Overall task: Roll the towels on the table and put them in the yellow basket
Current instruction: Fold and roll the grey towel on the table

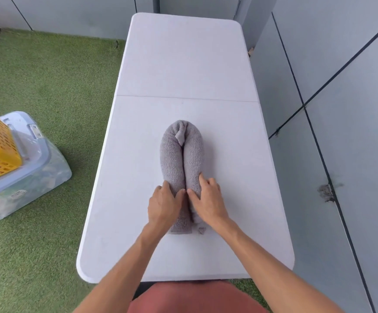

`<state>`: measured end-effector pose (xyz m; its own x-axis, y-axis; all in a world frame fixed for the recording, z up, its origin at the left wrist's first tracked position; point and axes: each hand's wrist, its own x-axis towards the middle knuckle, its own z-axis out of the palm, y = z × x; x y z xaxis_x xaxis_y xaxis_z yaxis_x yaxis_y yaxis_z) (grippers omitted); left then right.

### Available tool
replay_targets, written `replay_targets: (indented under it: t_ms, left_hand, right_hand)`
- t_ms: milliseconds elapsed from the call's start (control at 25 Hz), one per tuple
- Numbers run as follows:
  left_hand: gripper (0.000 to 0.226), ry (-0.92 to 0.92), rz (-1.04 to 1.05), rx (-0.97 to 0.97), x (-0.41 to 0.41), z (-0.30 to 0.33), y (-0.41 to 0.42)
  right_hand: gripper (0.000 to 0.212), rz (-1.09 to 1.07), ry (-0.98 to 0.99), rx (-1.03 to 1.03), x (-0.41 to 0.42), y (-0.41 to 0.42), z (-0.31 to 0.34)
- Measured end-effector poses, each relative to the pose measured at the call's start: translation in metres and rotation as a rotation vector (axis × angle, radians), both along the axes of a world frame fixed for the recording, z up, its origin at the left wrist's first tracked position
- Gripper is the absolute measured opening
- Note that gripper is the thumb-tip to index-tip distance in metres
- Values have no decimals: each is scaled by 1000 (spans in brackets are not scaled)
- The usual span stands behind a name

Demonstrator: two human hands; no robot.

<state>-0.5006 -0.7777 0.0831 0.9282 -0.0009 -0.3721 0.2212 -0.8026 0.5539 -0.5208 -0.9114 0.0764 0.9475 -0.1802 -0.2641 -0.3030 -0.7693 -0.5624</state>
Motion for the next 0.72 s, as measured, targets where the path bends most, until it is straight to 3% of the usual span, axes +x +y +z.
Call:
replay_targets:
  t_ms: [120,200,320,440,560,720]
  left_hand:
    - [41,48,-1,-144,-2,-6,11]
    - [37,173,11,-319,-1,-6,21]
    - [37,494,24,-561,11,1,33]
    - [36,587,-21,-515,30,10,38]
    - [41,499,-126,-260,37,15,34]
    - [40,270,-145,-136,11,10,51]
  right_hand:
    - [63,-35,2,154,-11,-14,-2]
    - [69,3,27,162,-15,-15,0]
    - [114,82,195,107,-20,2,8]
    - [142,40,211,-158,-22,26,7]
    - [132,-34,87,-362,-27,43,-2]
    - [112,33,42,-316,-28,44,-3]
